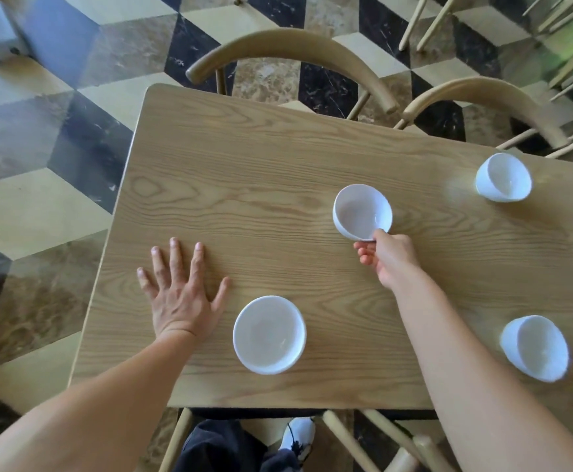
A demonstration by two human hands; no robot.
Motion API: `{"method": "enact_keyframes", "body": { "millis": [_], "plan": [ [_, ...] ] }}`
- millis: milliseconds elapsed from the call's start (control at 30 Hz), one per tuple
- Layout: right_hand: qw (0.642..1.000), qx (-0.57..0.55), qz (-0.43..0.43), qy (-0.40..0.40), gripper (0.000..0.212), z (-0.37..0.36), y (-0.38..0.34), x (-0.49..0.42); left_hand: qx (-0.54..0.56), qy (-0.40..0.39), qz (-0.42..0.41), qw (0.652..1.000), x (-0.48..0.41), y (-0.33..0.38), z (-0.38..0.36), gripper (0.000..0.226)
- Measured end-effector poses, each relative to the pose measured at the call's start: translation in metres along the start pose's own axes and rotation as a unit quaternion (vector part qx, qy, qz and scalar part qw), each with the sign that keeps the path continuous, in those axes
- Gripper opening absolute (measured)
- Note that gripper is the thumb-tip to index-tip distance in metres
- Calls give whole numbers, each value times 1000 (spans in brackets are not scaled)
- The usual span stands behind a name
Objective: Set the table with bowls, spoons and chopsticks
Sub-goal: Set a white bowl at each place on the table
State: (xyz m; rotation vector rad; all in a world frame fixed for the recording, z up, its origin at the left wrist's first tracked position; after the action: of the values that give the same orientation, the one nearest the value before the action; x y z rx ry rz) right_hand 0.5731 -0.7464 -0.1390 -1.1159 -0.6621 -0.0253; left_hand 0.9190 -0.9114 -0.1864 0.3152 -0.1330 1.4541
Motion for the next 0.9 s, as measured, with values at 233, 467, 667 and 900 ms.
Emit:
{"method": "enact_keyframes", "body": {
  "millis": [233,467,667,900],
  "plan": [
    [995,-13,17,-96,21,-100,-58,-15,4,11,-3,1000,-2,-2,-1,85],
    [993,-27,26,-108,39,-163,-84,-40,5,29,-11,1000,-3,-1,-3,85],
    [993,-39,29,-107,40,-188,-88,-44,1,36,-14,999,-5,-2,-3,84],
    [992,-83,1,-99,33,-193,-82,-43,8,42,-15,999,-5,-1,-1,84]
  ]
}}
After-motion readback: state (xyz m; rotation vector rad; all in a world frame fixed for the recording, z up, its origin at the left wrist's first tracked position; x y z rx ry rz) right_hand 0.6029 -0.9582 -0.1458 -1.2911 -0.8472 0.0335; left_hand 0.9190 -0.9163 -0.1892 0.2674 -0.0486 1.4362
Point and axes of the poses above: each hand's wrist, its own x-axis away from the middle knuckle, its own z-axis out of the back of the hand, y = z × x, the point moved 10 cm from there along -x, towards the middle knuckle, and after that the axes turned 14 degrees about z, right-handed, at the moved point
